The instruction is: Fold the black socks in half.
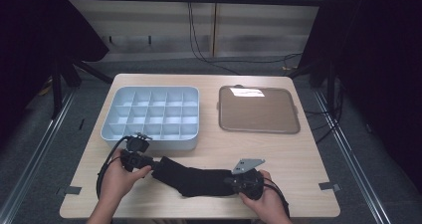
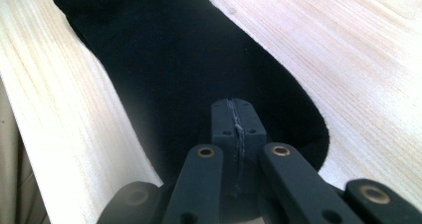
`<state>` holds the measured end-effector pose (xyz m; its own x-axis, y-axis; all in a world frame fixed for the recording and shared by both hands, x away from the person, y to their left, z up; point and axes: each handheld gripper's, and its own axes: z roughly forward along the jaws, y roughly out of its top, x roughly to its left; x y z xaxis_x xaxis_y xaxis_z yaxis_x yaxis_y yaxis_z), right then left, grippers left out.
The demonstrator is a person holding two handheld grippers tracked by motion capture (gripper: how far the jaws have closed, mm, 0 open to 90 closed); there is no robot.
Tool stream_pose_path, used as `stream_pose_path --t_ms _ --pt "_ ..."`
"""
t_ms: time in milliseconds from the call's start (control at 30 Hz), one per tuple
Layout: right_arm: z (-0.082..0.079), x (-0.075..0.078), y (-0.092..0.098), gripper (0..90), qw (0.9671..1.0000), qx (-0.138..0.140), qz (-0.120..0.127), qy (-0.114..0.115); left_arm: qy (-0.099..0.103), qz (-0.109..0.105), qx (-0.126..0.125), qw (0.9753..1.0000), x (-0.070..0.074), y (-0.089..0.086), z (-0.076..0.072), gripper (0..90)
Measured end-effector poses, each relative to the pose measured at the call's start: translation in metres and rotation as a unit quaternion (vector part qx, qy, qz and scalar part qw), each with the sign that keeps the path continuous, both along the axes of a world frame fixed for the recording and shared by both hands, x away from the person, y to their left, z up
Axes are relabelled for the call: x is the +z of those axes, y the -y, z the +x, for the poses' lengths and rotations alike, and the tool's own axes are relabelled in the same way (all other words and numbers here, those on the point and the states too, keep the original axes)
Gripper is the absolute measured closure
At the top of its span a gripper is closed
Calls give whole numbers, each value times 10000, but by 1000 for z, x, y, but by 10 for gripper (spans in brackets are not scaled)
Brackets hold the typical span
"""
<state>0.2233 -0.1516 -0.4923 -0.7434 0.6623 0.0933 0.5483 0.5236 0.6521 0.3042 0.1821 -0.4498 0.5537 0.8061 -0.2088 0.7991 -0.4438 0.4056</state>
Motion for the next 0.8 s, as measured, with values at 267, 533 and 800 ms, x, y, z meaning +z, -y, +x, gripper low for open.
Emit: stream_pose_path --t_ms 267,533,800 --pt "-1 0 -2 895 10000 -5 -51 33 13 707 75 9975 -14 11 -8 433" --pt "-1 0 -2 893 10000 -17 -33 41 -46 613 41 9981 -20 11 -10 481" --pt "-2 0 -4 893 9999 -20 -83 76 -309 381 -41 9988 -20 13 -9 749"
